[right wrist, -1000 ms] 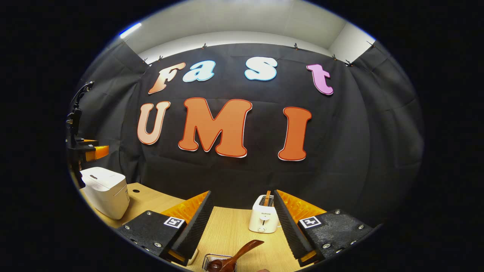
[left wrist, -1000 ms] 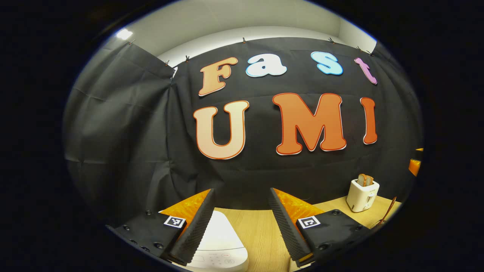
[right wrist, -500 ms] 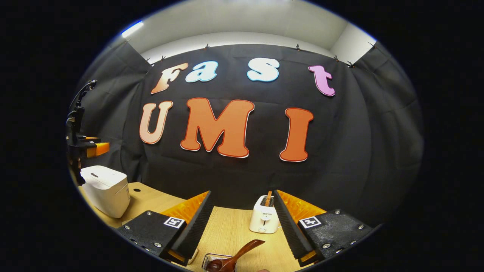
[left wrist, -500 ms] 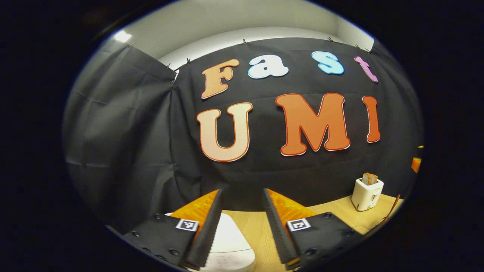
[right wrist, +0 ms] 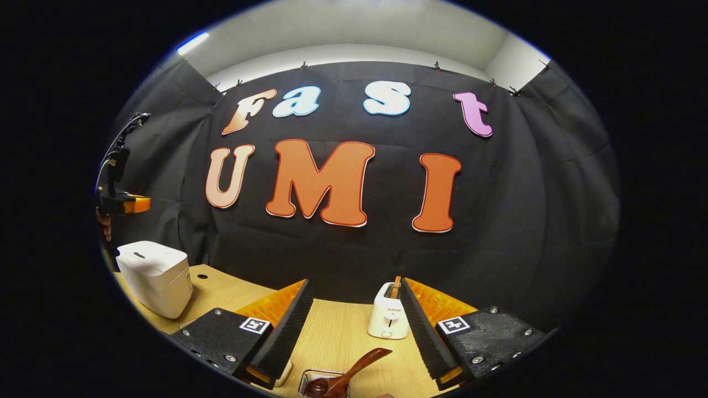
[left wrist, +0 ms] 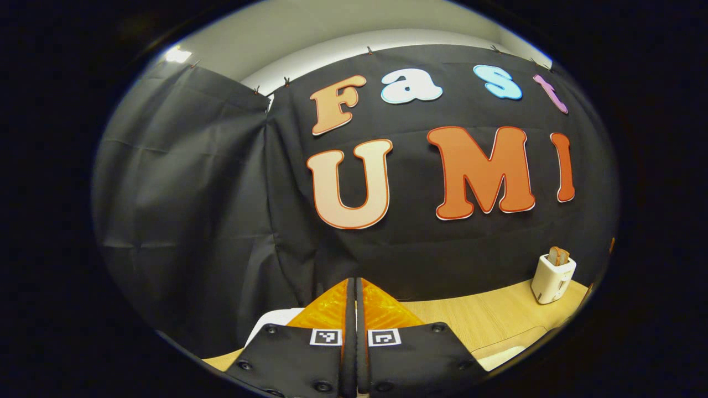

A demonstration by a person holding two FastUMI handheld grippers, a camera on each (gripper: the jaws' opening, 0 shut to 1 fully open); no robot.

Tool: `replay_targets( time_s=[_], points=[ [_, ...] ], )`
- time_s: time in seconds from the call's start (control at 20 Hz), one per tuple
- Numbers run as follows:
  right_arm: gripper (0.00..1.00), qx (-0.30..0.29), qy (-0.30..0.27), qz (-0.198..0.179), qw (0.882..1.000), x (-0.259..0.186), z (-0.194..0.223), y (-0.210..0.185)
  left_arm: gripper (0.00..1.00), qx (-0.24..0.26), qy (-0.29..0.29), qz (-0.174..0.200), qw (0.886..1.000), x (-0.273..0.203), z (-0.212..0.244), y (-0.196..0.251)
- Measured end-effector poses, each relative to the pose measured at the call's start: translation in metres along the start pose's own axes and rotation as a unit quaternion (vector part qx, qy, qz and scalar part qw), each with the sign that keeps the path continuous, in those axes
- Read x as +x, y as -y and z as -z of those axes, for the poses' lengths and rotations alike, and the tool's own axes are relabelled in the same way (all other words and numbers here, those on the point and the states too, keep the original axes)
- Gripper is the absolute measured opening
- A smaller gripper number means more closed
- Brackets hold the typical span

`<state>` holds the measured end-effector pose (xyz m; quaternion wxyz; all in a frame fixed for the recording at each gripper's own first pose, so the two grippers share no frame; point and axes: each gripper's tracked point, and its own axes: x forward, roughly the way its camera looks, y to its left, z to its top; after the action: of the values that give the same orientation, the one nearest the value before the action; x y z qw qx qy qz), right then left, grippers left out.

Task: Close the left gripper, press the button to open the rice cooker; take a wooden spoon from the chopstick holder with the right hand, scoop a spoonful of rice and pour it into the rice cooker, then put the wooden spoon back into the chopstick holder.

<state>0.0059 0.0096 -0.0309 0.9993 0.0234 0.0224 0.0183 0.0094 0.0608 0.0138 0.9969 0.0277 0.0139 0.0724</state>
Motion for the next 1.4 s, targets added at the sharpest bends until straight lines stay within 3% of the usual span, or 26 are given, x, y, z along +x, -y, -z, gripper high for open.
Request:
replay_targets(
  time_s=[0.35,0.65,1.0,1.2,1.4],
  points=[
    [0.94,0.013,-0.010,0.000,1.000,0.002,0.009,0.001,0.03,0.009,-0.109,-0.037,0.993,0.012,0.046,-0.039],
    [0.94,0.021,-0.013,-0.008,1.000,0.007,0.011,-0.004,0.02,-0.018,-0.214,-0.022,0.976,0.011,0.110,-0.047],
    [0.94,0.018,-0.021,-0.006,1.000,0.006,0.021,0.000,0.03,-0.053,-0.298,-0.016,0.953,0.005,0.162,-0.048],
    [0.94,0.024,-0.033,0.000,0.999,0.004,0.032,0.007,0.04,-0.075,-0.307,-0.021,0.949,0.007,0.159,-0.050],
    [0.94,0.034,-0.051,0.007,0.998,0.002,0.046,0.015,0.04,-0.070,-0.287,-0.026,0.955,0.004,0.150,-0.051]
  ],
)
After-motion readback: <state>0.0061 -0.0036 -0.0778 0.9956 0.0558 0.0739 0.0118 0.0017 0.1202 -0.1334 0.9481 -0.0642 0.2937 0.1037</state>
